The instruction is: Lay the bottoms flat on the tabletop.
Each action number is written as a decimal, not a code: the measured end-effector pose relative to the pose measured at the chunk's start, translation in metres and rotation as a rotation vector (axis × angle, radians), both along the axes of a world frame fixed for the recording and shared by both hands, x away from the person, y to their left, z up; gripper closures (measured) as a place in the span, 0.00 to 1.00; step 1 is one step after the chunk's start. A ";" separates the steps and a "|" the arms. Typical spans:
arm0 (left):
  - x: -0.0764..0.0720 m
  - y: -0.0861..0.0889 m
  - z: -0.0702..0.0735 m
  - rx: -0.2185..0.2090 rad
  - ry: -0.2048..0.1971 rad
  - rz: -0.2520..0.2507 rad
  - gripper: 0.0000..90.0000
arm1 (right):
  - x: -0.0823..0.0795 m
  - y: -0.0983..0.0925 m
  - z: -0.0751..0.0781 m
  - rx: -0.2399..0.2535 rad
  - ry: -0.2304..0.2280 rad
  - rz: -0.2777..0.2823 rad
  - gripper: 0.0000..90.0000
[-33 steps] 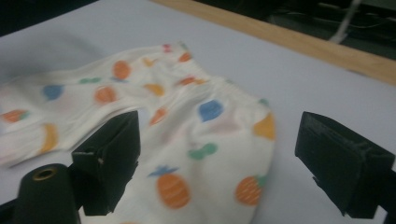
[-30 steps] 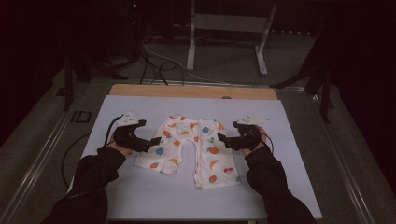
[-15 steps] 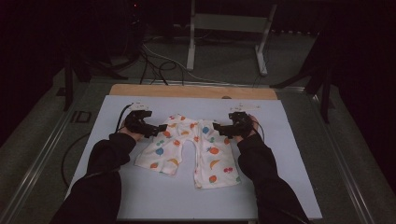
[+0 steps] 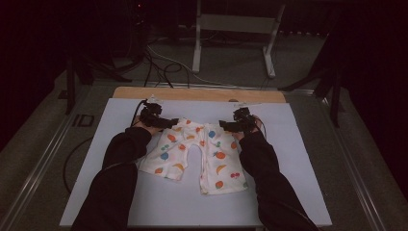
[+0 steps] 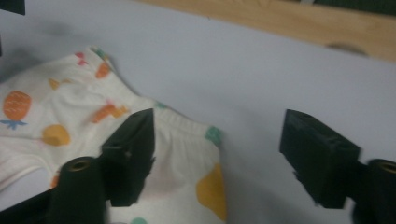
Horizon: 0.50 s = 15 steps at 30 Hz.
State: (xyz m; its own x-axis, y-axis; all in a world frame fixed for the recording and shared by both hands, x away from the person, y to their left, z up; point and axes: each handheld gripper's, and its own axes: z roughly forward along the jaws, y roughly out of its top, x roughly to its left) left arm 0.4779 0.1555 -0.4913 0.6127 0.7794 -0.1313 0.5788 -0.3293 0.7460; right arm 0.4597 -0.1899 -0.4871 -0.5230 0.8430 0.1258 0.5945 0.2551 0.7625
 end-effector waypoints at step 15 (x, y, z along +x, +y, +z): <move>0.010 -0.033 -0.029 0.123 0.049 -0.034 0.49 | 0.000 0.010 -0.032 -0.126 0.086 -0.012 0.69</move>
State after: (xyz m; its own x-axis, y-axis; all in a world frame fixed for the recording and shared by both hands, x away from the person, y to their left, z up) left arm 0.4877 0.1229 -0.5200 0.6345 0.7701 -0.0668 0.6006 -0.4368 0.6697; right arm 0.4599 -0.1799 -0.5195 -0.5047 0.8611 0.0623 0.6600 0.3383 0.6708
